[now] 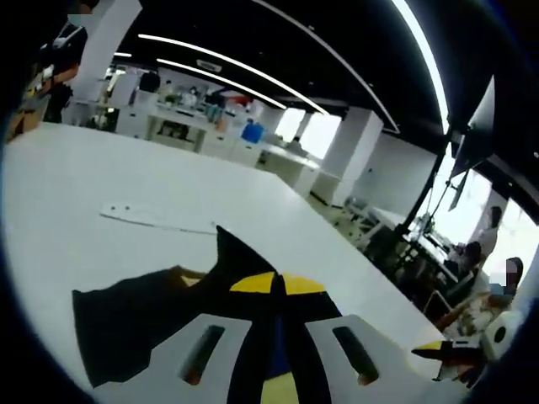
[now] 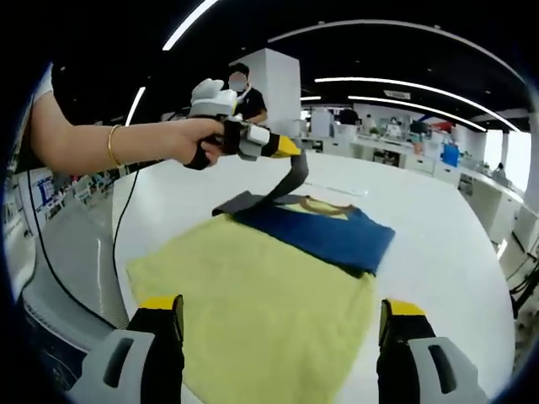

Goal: Fold the garment on the visible template until the final outline fits inside the template.

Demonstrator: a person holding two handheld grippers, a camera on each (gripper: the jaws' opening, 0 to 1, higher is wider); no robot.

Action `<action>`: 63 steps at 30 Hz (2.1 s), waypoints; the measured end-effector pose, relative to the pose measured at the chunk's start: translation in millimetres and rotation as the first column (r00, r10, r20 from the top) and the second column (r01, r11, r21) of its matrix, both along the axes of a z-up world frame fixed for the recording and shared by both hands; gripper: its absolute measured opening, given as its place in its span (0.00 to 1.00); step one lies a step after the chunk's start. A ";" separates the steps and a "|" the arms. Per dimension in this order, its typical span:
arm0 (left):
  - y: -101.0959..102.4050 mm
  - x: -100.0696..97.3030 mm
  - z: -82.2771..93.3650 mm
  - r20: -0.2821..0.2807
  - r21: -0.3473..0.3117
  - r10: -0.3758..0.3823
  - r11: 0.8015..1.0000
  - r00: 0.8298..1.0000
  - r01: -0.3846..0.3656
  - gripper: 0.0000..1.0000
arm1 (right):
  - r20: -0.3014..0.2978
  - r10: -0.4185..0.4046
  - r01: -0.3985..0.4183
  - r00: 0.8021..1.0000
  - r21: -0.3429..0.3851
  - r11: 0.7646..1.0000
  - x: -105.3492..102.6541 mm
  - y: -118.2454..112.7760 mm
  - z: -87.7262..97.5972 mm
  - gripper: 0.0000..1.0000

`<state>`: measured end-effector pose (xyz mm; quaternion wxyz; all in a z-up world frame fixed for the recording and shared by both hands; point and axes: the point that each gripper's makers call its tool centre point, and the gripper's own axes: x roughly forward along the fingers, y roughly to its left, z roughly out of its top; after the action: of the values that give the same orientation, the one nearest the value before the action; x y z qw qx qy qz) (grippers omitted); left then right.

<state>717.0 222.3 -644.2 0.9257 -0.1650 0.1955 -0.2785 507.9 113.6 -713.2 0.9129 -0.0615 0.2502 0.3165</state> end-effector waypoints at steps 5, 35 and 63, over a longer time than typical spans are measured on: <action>-16.3 2.2 -2.0 -0.001 0.007 -0.031 1.000 1.000 0.031 0.00 | -0.007 -0.005 0.005 1.000 -0.001 1.000 -0.7 -1.8 -2.3 0.95; -102.8 -13.5 -41.0 -0.031 0.086 -0.232 0.968 0.972 0.234 0.00 | -0.022 -0.046 0.046 0.999 -0.003 0.999 1.7 -14.9 -8.3 0.95; -144.2 -40.7 -102.1 -0.147 0.178 -0.330 0.919 0.933 0.353 0.00 | -0.029 -0.093 0.093 0.995 0.007 0.996 0.1 -27.2 -13.8 0.96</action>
<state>676.3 78.1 -746.3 0.8621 -0.0492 0.3009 -0.4047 508.0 86.3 -726.9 0.9232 -0.0413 0.2646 0.2756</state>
